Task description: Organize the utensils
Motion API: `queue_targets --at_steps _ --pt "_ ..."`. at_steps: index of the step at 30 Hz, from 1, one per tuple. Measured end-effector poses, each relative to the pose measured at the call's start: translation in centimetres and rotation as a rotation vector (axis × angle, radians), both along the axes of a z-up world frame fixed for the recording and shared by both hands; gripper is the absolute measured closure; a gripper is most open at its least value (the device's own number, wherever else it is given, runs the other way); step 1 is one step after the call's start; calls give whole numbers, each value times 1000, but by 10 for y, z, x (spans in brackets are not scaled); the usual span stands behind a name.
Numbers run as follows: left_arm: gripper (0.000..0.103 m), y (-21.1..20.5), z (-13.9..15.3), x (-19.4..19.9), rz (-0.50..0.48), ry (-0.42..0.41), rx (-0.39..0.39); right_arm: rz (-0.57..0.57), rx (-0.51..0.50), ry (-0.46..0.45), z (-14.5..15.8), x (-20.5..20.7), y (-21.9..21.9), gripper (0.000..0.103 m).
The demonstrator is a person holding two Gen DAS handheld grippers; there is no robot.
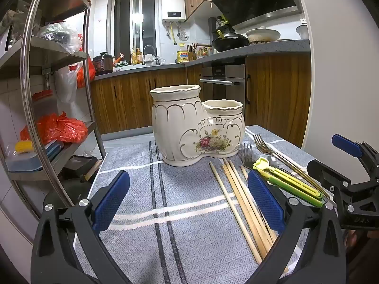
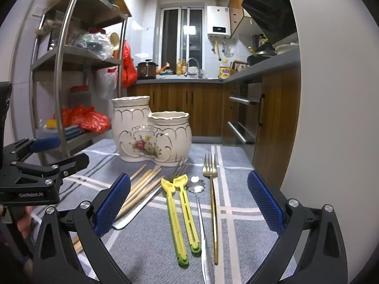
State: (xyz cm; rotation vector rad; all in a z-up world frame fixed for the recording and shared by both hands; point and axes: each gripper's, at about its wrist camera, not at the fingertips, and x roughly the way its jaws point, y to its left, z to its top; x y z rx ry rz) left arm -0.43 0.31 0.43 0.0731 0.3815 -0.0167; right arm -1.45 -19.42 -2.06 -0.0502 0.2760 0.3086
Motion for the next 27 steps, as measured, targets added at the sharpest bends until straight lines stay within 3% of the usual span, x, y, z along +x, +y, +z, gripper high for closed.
queue_targets --at_steps 27 --pt "5 -1 -2 -2 -3 7 -2 2 1 9 -1 3 0 5"
